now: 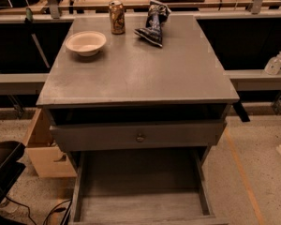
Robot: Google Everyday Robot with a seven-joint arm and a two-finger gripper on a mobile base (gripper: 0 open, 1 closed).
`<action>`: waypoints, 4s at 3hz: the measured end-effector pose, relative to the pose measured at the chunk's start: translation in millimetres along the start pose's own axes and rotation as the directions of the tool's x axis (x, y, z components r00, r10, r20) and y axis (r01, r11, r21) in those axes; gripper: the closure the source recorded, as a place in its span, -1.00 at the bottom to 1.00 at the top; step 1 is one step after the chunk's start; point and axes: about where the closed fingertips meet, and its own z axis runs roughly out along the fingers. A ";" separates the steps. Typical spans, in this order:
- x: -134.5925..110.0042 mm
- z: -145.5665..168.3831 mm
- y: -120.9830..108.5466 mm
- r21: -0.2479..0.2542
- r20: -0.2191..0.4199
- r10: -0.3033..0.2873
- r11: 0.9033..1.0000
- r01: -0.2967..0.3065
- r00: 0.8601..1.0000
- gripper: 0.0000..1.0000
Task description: Close middle drawer
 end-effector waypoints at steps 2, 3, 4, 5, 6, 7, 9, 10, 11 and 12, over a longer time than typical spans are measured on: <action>12.1 32.1 32.4 -0.059 -0.027 -0.006 0.998 0.004 1.000 -1.00; 2.2 54.7 50.0 -0.069 0.013 0.001 0.998 0.000 1.000 -1.00; -13.9 106.7 91.2 -0.110 0.065 -0.001 0.994 0.008 0.998 -1.00; -31.9 175.2 139.8 -0.172 0.103 -0.033 0.984 0.051 0.994 -0.63; -51.9 225.9 167.9 -0.209 0.141 -0.072 0.973 0.101 0.987 -0.20; -72.8 264.8 179.9 -0.231 0.176 -0.100 0.963 0.140 0.979 0.30; -74.0 265.6 178.2 -0.226 0.172 -0.095 0.965 0.133 0.981 1.00; -75.9 265.5 176.5 -0.224 0.160 -0.102 0.965 0.137 0.982 1.00; -89.9 287.5 165.9 -0.246 0.148 -0.137 0.954 0.170 0.980 1.00; -114.7 325.3 148.5 -0.262 0.153 -0.156 0.946 0.193 0.976 1.00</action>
Offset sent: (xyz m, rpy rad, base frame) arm -0.0224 -0.0032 -0.0390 -0.0104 0.0567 0.0002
